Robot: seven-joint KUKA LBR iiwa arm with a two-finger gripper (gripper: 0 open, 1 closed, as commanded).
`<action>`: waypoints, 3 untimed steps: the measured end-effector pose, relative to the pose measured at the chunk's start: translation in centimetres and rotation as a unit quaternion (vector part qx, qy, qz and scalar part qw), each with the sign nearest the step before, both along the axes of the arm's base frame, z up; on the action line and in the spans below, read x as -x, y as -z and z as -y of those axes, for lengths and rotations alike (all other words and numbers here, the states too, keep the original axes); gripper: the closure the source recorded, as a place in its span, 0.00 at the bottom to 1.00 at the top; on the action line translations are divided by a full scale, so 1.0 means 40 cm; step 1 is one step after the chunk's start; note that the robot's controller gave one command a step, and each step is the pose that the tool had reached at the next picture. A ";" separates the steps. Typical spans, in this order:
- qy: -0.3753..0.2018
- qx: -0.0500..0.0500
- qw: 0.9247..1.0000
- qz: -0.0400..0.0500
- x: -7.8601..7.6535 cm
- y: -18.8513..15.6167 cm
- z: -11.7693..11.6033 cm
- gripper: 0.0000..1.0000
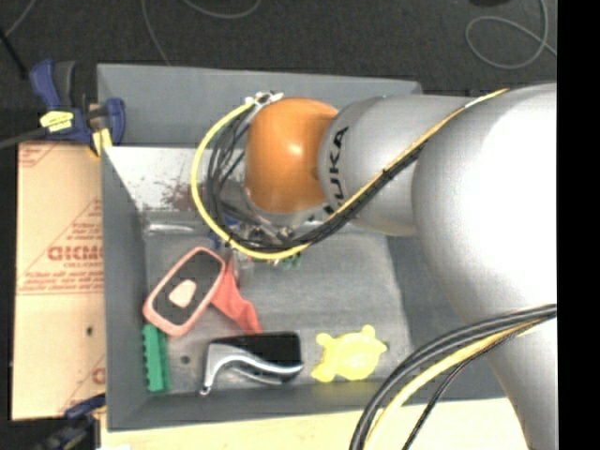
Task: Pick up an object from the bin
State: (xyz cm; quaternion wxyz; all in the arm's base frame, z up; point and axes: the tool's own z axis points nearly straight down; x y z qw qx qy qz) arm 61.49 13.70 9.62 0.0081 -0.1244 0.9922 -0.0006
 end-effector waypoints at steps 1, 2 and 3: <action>0.000 0.000 1.000 0.003 -0.010 -0.043 0.000 1.00; -0.011 0.000 1.000 0.001 -0.036 -0.067 0.006 1.00; -0.009 0.001 1.000 0.000 -0.027 -0.195 0.000 1.00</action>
Offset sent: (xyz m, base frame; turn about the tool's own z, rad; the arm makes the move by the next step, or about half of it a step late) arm 0.0195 -0.0026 0.0325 -0.0340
